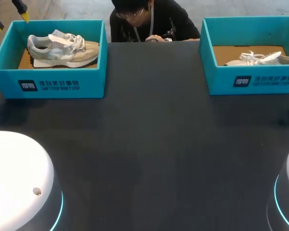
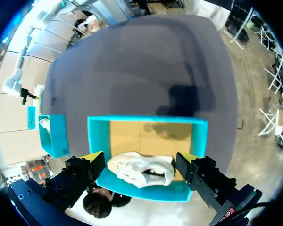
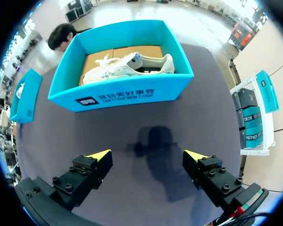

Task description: Take the shoe out of the shoebox, open the shoe tongue, remove and reinsert the insole, then place the shoe into the shoebox

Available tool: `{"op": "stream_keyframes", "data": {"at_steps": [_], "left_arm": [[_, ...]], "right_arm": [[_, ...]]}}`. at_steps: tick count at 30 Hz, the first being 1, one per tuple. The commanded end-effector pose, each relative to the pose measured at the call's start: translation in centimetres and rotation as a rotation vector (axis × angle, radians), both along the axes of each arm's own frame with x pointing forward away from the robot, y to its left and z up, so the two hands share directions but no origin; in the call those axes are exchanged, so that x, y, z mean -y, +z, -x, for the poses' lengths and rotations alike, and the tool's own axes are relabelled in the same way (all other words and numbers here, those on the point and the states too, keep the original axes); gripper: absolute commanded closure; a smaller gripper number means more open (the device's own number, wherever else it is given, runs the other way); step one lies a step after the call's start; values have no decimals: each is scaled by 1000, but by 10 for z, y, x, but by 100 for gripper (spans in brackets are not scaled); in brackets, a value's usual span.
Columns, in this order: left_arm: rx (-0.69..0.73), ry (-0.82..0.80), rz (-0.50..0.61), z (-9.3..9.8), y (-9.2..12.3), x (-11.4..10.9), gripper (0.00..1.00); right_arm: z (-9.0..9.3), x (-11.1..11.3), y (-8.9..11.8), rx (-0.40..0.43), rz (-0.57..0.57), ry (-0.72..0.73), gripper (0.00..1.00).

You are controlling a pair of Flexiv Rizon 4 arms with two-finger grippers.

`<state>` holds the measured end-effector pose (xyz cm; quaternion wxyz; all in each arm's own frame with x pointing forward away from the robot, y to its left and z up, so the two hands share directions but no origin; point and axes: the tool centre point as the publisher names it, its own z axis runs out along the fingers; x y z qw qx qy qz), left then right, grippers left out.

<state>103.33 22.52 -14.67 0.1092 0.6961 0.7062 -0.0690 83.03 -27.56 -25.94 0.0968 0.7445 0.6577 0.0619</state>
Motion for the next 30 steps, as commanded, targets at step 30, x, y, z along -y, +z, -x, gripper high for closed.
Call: {"op": "stream_keyframes", "data": {"at_steps": [30], "left_arm": [[86, -28, -232, -116, -101, -49, 0]], "right_arm": [[0, 0, 0, 0, 0, 1, 0]]}}
